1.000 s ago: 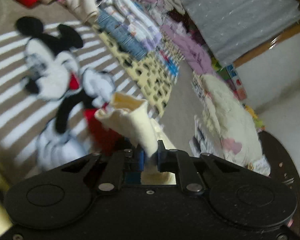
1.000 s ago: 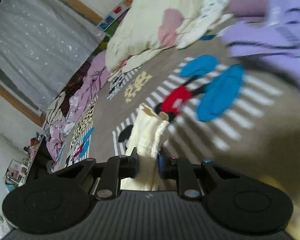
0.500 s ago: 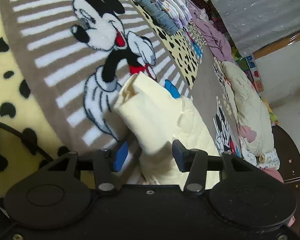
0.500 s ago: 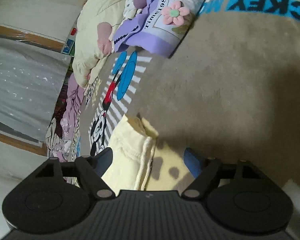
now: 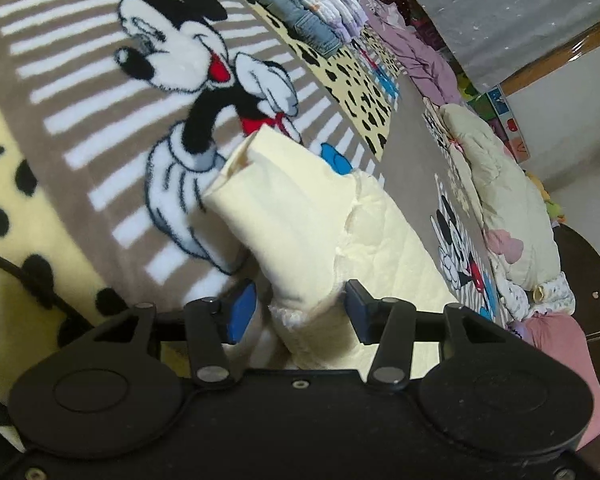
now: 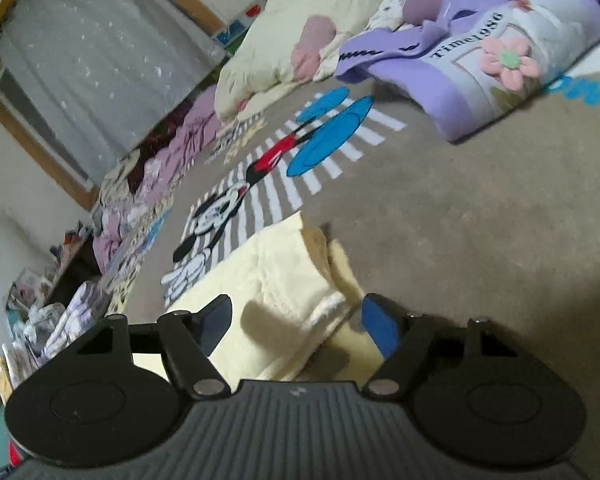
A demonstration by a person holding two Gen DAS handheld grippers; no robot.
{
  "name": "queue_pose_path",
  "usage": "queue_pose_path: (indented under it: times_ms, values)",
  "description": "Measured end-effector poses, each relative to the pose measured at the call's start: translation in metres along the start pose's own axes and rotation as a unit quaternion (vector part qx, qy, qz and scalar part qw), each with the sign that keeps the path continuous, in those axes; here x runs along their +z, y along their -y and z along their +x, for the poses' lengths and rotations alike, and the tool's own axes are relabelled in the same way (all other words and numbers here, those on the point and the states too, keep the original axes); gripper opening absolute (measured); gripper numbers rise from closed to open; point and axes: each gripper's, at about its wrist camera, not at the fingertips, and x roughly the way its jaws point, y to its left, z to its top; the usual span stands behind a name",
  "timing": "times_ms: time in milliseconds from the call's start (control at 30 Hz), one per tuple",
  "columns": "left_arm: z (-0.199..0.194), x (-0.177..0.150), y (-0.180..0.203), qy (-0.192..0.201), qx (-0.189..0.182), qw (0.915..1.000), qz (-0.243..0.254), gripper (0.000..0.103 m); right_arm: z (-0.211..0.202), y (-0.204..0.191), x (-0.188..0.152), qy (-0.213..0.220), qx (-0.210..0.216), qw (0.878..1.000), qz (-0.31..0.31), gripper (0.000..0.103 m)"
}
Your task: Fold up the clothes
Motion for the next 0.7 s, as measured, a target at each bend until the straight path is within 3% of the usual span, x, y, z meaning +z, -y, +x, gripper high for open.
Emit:
queue_pose_path:
  times_ms: [67,200,300,400,500,567,700]
  values:
    - [0.001,0.000,0.000,0.000,0.001,1.0000,-0.003,0.048,0.001,0.003,-0.001,0.008,0.003,1.000,0.019,0.057]
    - [-0.002,-0.006,0.007,0.003,0.004,1.0000,-0.008,0.048,0.002,0.011,-0.003,0.013,0.012,0.998,0.053,0.048]
    - [-0.004,-0.007,0.005,0.006,0.002,0.9999,-0.013,0.048,0.000,0.023,-0.003,0.013,0.025,0.993,0.111,0.040]
    - [-0.005,-0.009,0.007,0.007,0.001,0.9998,-0.016,0.048,0.004,0.023,-0.006,-0.001,0.030,0.989,0.144,0.040]
    - [-0.006,-0.010,0.007,0.005,-0.003,0.9998,-0.020,0.048,0.009,0.012,-0.009,-0.009,0.020,0.992,0.122,0.040]
    - [-0.008,-0.010,0.005,0.004,-0.008,0.9997,-0.023,0.048,0.011,0.009,-0.008,-0.006,0.009,0.993,0.116,0.029]
    - [-0.013,-0.012,0.001,0.001,-0.019,0.9994,-0.028,0.048,0.005,0.019,-0.010,0.021,0.011,0.983,0.180,0.023]
